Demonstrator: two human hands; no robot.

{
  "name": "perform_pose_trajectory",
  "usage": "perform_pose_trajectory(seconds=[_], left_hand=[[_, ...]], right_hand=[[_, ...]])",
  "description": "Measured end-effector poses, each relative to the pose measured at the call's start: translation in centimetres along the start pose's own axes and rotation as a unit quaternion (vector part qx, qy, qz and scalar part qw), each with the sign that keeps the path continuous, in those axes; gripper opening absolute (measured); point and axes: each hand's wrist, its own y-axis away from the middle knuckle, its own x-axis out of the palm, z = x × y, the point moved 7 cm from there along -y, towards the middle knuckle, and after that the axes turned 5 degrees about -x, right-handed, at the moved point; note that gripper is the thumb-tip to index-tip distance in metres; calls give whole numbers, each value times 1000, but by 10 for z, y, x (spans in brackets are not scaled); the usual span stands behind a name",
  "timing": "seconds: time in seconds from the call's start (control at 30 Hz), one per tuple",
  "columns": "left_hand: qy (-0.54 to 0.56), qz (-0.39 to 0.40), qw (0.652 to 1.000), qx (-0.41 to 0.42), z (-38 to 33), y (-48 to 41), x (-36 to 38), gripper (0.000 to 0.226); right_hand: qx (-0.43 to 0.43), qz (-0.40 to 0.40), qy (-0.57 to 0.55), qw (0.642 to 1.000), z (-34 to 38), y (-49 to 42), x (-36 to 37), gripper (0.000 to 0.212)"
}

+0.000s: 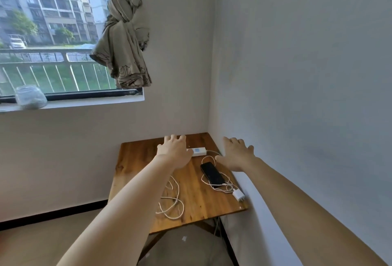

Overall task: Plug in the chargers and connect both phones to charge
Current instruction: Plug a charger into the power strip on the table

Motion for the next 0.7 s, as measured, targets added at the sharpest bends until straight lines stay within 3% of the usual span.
perform_pose_trajectory(seconds=[0.47,0.7], left_hand=[[22,134,990,28,-9,-207,167,56],[-26,253,965,67,8,-257,287,50]], right_hand=[[85,110,-29,990,-83,-202,140,62],[169,186,-62,966,-122,-237,246,57]])
